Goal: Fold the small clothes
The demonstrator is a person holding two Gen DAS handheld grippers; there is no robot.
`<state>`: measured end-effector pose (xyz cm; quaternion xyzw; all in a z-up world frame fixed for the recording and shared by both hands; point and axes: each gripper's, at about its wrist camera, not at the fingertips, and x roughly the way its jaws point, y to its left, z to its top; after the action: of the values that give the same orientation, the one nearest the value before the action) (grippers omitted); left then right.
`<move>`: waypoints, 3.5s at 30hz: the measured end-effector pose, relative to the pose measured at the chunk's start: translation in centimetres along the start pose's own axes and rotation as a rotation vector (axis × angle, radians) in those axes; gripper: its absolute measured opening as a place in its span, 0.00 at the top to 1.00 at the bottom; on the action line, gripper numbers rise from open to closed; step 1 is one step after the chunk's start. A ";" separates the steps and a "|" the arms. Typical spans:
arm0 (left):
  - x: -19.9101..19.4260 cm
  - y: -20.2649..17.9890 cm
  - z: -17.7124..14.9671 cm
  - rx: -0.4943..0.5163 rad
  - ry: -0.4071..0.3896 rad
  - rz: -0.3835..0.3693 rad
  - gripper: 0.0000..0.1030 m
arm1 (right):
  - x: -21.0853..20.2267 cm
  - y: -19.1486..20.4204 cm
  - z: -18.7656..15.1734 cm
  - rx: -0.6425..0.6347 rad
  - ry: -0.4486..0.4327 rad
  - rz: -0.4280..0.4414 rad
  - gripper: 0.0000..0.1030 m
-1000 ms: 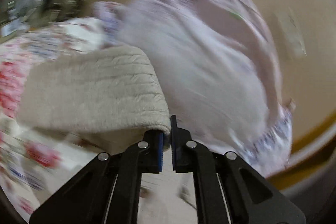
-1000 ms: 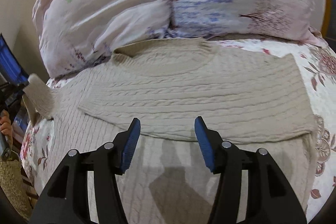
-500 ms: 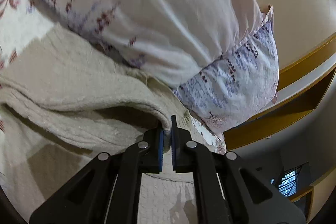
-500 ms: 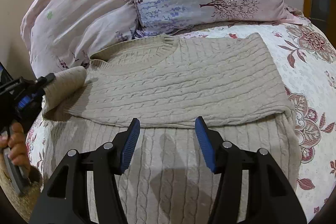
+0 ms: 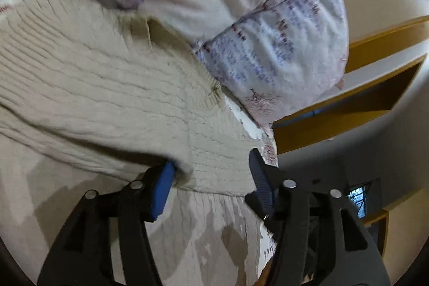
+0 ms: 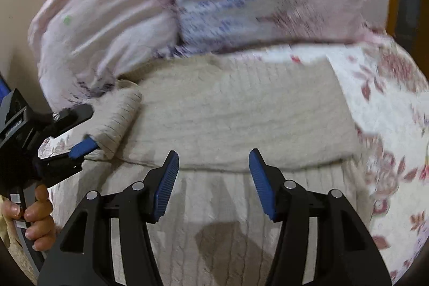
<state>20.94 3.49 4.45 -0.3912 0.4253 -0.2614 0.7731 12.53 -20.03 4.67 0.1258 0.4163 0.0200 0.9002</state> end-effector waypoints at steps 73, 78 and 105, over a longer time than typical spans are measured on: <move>-14.8 7.1 -3.1 0.152 -0.132 0.300 0.27 | 0.0 -13.7 -1.9 0.389 -0.028 0.110 0.53; -16.3 8.6 -4.8 0.116 -0.112 0.292 0.28 | -2.7 -16.6 -5.0 0.425 0.024 0.146 0.54; -17.0 8.3 -16.0 0.077 0.109 0.071 0.67 | -8.1 -14.1 -16.4 0.302 0.223 0.537 0.74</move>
<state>-0.74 14.54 -0.03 -0.3310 0.4698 -0.2710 0.7722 -6.11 -31.34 -2.86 0.3604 0.4626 0.2085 0.7827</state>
